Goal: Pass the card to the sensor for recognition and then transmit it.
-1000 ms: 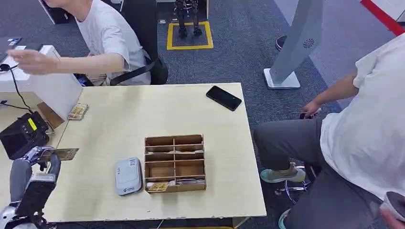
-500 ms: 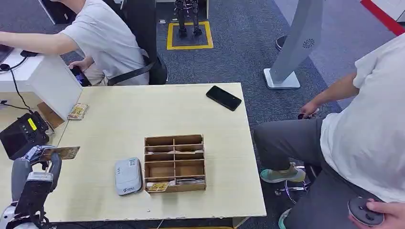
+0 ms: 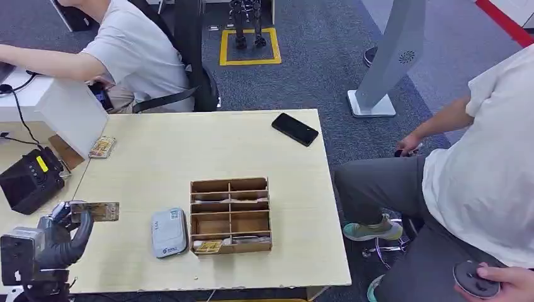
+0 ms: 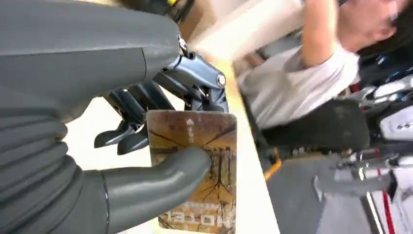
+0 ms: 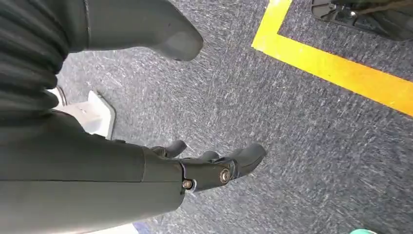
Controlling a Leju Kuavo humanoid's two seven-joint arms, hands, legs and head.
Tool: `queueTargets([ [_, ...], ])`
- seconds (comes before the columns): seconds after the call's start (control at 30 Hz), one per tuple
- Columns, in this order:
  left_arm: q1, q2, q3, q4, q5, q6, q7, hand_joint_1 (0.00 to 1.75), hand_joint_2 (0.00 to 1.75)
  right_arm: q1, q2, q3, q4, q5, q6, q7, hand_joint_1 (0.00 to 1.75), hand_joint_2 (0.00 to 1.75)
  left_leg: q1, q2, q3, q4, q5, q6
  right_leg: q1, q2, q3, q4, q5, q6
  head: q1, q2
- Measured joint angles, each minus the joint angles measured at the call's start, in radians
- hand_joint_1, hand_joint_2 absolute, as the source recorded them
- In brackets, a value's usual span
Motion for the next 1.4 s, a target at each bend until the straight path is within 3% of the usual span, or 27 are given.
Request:
queueTargets([
  [0.27, 0.038, -0.015, -0.073, -0.004, -0.121, 0.157, 0.151, 1.75, 1.75, 0.006, 0.003, -0.004, 0.000, 0.002, -0.013, 0.013, 0.00, 1.75, 0.000, 0.000, 0.000, 0.000, 0.000, 0.001, 0.000, -0.001, 0.000, 0.000, 0.000, 0.000, 0.000, 0.000],
  [0.73, 0.050, -0.027, -0.124, 0.038, -0.189, 0.215, 0.169, 1.75, 1.75, 0.007, 0.012, -0.015, 0.000, 0.013, -0.021, 0.005, 0.00, 1.75, 0.000, 0.000, -0.001, 0.000, 0.000, 0.001, 0.000, -0.001, 0.000, 0.000, 0.000, 0.000, 0.000, 0.000],
  [1.1, 0.035, -0.058, -0.154, 0.075, -0.191, 0.230, 0.170, 1.75, 1.75, 0.007, 0.018, -0.015, 0.000, 0.022, -0.021, 0.007, 0.00, 1.75, 0.000, 0.000, -0.001, 0.000, 0.000, 0.001, 0.000, -0.001, 0.000, 0.000, 0.000, 0.000, 0.000, 0.000],
  [1.4, -0.007, -0.086, -0.222, 0.106, -0.214, 0.269, 0.158, 1.75, 1.75, 0.007, 0.023, -0.015, 0.000, 0.032, -0.024, 0.009, 0.00, 1.75, 0.000, 0.000, -0.001, 0.001, 0.000, 0.001, 0.000, -0.001, 0.000, 0.000, 0.000, 0.000, 0.000, 0.000],
])
